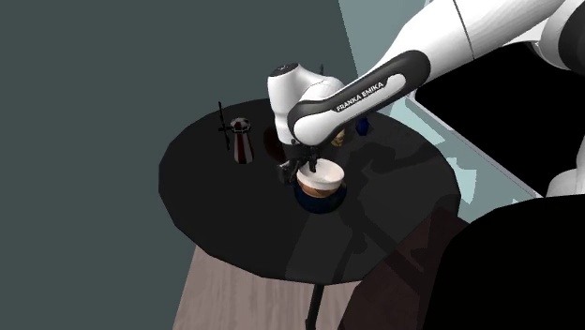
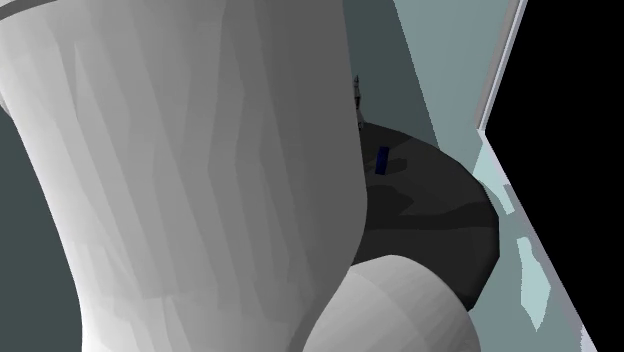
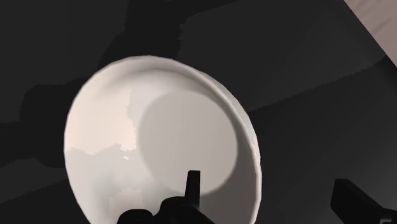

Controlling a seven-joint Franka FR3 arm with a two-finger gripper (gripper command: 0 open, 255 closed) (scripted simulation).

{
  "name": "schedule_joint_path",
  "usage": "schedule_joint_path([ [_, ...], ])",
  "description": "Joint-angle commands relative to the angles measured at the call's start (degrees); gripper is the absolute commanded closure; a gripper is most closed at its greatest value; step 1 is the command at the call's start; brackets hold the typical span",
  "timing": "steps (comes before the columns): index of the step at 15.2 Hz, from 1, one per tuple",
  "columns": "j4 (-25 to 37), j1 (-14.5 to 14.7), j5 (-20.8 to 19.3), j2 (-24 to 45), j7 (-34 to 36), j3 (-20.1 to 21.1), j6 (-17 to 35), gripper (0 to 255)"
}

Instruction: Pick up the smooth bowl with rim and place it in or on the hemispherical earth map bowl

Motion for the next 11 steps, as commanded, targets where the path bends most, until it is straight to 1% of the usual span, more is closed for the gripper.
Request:
schedule_joint_path([
  [1,1.65,0.18,0.41,-1.15,-0.27,0.23,-2.80,0],
  [3,3.77,0.40,0.81,-2.19,-0.53,0.47,-5.98,0],
  [11,3.77,0.40,0.81,-2.19,-0.53,0.47,-5.98,0],
])
